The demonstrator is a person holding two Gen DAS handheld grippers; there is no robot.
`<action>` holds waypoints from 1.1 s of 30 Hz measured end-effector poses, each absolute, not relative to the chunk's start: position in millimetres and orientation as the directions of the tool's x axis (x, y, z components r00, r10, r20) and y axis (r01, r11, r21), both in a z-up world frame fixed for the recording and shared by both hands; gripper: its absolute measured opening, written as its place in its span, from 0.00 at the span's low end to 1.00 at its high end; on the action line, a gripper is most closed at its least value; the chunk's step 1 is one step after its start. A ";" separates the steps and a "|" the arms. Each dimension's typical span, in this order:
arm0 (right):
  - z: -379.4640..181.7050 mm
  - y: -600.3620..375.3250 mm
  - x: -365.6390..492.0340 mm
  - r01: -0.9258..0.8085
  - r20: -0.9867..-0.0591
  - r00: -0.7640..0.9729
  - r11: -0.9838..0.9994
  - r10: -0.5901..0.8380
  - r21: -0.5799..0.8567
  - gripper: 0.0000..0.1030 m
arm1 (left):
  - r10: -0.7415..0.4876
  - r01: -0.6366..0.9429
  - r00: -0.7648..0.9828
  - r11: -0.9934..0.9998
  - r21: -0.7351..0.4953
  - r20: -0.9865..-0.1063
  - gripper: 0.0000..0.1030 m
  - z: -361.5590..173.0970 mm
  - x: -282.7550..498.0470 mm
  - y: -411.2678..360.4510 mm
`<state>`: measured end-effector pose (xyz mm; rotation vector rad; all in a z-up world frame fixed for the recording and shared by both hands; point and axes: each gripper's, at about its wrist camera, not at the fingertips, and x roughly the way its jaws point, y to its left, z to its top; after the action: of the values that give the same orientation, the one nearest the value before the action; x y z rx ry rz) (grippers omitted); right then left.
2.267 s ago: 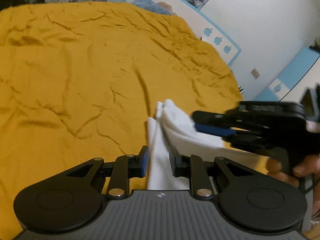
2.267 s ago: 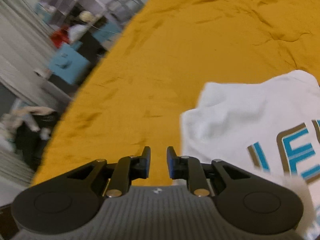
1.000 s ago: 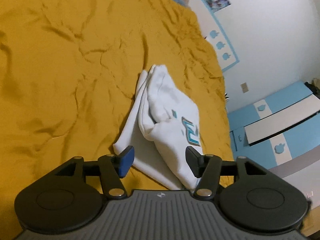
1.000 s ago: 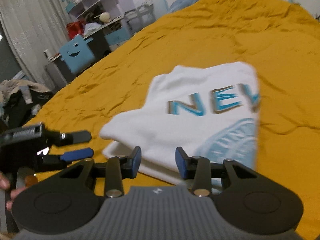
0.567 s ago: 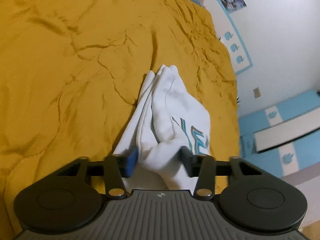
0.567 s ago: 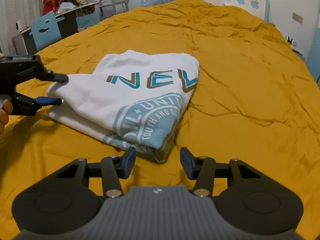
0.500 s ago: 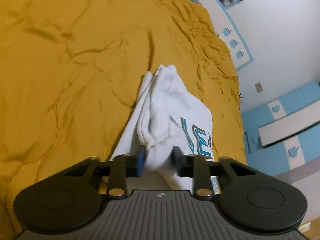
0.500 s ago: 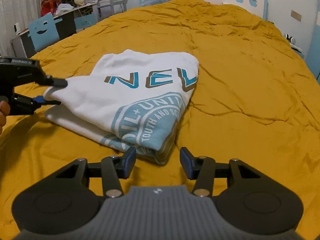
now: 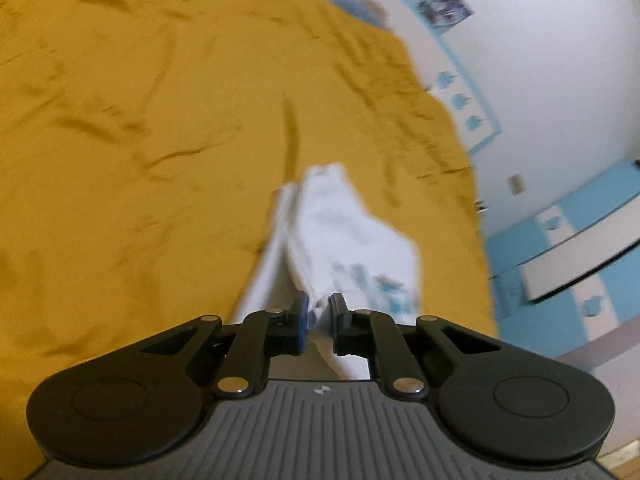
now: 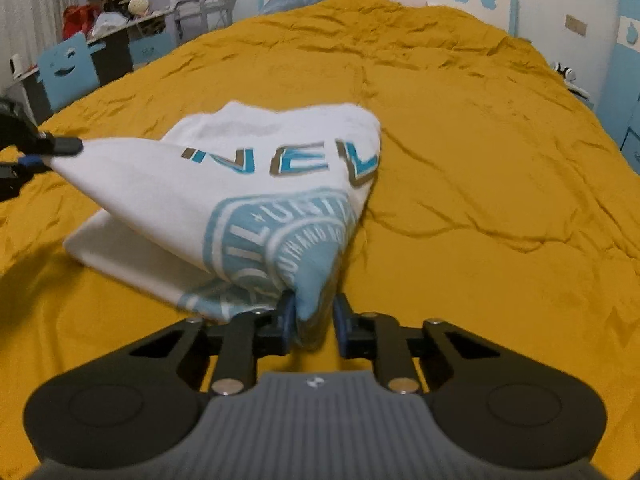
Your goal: Fold small clothes
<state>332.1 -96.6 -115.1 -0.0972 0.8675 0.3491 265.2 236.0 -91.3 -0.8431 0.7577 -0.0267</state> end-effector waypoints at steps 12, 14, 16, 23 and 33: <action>-121.8 -91.7 327.2 -0.364 -0.764 0.591 0.931 0.258 0.032 0.02 | -0.310 -0.253 0.750 0.682 -0.686 -0.584 0.11 -88.2 256.4 237.5; -120.1 -93.5 328.6 -0.346 -0.767 0.590 0.937 0.252 0.042 0.00 | -0.298 -0.237 0.761 0.700 -0.674 -0.577 0.11 -78.6 251.2 232.5; -109.5 -98.0 323.5 -0.342 -0.739 0.618 0.938 0.269 0.056 0.00 | -0.252 -0.226 0.765 0.757 -0.613 -0.593 0.11 -70.8 245.1 224.9; -131.1 -95.3 325.6 -0.362 -0.798 0.546 0.931 0.256 0.051 0.00 | -0.240 -0.298 0.671 0.779 -0.552 -0.701 0.11 -126.7 258.8 227.0; -140.8 -108.3 325.5 -0.323 -0.813 0.508 0.938 0.286 0.129 0.00 | -0.130 -0.271 0.642 0.883 -0.382 -0.756 0.17 -109.9 252.7 206.3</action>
<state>325.5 -108.3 -140.8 -0.0414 0.9716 0.3670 252.7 206.3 -109.9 -0.4974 0.8797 0.0842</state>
